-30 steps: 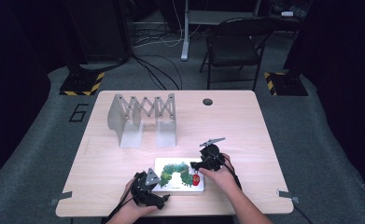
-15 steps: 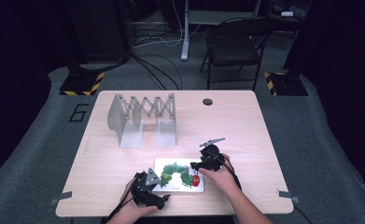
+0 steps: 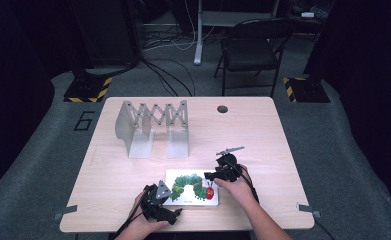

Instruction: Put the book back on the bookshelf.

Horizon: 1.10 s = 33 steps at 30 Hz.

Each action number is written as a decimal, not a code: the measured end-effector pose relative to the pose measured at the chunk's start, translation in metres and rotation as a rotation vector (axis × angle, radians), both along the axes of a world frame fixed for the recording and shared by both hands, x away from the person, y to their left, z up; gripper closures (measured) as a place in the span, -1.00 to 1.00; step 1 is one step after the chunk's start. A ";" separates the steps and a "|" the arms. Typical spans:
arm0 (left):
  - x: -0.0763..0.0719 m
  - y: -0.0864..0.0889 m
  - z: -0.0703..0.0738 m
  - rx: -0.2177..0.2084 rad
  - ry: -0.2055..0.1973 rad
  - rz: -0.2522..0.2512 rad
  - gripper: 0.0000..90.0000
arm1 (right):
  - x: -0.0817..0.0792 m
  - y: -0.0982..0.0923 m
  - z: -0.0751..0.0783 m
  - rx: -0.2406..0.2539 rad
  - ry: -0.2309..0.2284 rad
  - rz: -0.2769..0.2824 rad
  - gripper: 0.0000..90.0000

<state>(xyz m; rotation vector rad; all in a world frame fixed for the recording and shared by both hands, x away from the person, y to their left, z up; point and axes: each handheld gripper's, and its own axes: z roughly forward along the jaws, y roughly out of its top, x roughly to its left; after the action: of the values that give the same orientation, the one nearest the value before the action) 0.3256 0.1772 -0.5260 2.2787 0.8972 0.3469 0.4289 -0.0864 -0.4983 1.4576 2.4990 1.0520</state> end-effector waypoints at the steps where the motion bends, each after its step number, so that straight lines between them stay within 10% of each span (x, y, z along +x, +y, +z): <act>1: 0.000 0.000 0.000 0.000 -0.001 0.000 -0.99 | 0.000 0.000 0.001 0.001 -0.004 0.000 -0.10; 33: -0.002 -0.005 0.000 0.000 -0.008 0.069 -1.00 | -0.008 0.001 0.019 0.002 -0.063 0.010 -0.09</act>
<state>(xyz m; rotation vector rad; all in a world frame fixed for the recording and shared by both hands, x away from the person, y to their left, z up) 0.3233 0.1724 -0.5264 2.2485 0.9731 0.3861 0.4209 -0.0853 -0.4794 1.3912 2.4654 1.0841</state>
